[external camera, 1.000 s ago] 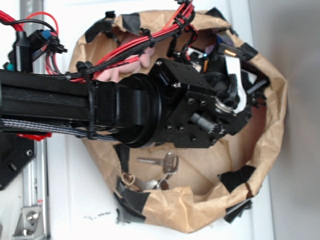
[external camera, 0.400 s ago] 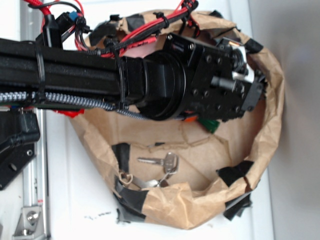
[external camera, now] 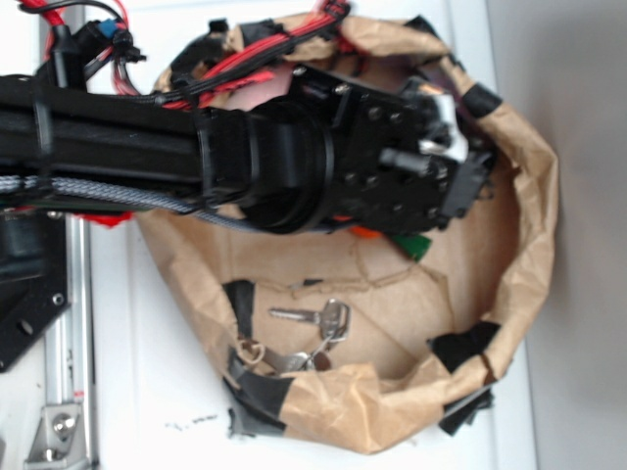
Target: Grab the blue sponge.
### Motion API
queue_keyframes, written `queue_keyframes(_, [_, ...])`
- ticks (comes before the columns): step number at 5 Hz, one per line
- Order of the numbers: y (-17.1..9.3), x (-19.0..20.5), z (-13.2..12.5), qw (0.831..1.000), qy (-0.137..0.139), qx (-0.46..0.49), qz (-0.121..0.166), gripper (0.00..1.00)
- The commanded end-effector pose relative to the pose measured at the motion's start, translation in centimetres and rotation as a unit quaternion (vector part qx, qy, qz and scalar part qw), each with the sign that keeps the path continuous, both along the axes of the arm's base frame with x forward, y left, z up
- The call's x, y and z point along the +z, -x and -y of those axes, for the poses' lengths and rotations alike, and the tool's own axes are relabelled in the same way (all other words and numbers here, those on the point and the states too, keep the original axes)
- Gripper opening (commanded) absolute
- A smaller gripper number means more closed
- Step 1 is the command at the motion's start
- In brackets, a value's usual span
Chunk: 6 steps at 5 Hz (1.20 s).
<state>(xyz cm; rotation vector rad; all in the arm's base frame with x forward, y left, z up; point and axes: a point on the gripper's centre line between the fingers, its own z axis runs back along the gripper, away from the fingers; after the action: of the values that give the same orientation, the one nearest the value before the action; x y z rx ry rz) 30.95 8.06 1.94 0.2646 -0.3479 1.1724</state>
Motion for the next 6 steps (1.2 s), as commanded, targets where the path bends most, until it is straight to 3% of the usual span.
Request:
queue_keyframes(1, [0.9, 0.1, -0.4, 1.000, -0.012, 0.000, -0.008, 0.00])
queue_keyframes(3, [1.1, 0.5, 0.2, 0.999, -0.012, -0.026, -0.015, 0.00])
queue_keyframes(4, [2.5, 3.9, 1.0, 0.987, -0.003, -0.150, -0.061, 0.00])
queue_keyframes(5, [2.6, 8.6, 3.5, 0.954, 0.056, -0.272, -0.111, 0.00])
queue_keyframes(6, [3.0, 11.9, 5.3, 0.908, 0.058, -0.386, -0.153, 0.00])
